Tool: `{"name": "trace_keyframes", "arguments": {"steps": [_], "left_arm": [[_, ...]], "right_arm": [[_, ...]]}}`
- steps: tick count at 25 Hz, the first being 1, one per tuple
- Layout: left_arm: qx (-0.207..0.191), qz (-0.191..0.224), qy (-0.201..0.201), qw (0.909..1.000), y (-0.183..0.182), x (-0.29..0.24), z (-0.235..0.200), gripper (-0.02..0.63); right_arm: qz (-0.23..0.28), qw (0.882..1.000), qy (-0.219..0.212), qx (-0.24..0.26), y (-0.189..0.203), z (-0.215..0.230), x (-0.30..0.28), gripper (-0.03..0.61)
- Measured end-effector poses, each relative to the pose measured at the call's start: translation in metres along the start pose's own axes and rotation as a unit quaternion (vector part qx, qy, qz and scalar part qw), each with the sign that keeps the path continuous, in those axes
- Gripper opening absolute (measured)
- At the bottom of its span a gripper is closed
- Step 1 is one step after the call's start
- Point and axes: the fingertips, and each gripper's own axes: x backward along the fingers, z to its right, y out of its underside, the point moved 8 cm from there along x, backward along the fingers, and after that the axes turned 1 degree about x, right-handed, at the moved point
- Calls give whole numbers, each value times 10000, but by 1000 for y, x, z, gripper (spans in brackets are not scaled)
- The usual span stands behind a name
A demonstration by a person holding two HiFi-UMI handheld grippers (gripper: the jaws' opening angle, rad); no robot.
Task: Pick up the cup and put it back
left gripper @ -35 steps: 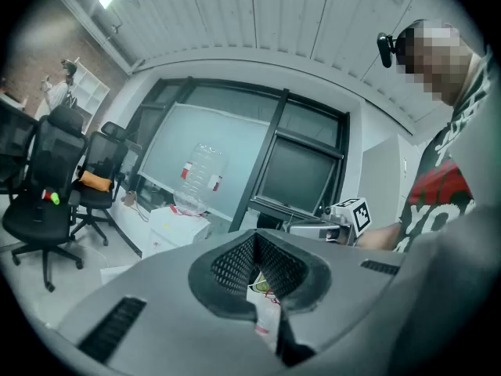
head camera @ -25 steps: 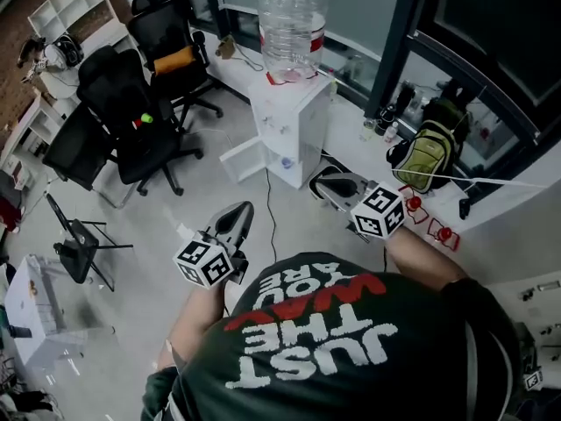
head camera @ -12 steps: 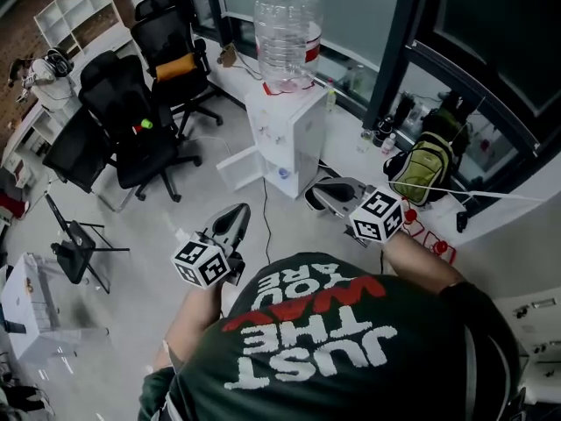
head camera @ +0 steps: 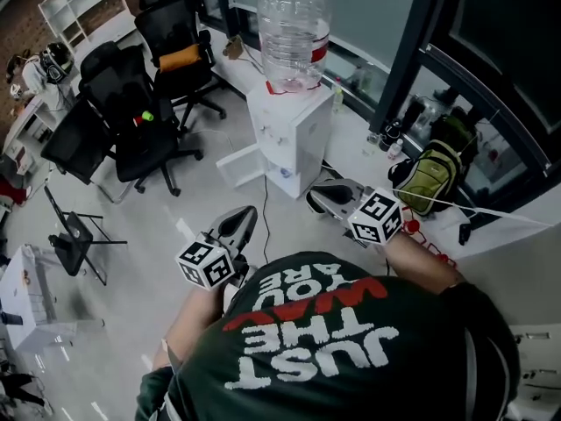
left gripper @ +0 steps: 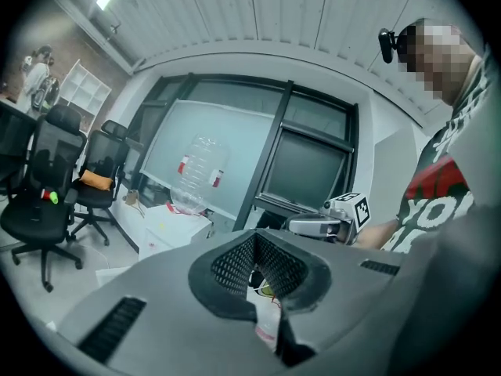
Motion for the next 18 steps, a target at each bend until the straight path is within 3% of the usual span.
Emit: {"name": "trace_keyframes", "arguments": {"steps": [5, 13, 18], "left_arm": [[154, -29, 16, 9999, -6, -15, -73, 9], [221, -235, 404, 9987, -55, -65, -271, 8], [129, -371, 568, 9976, -80, -101, -367, 8]], "right_arm": [[-122, 9999, -2, -28, -5, 30, -62, 32], [-294, 9994, 202, 42, -54, 98, -229, 32], [-457, 9985, 305, -20, -82, 143, -315, 32]]}}
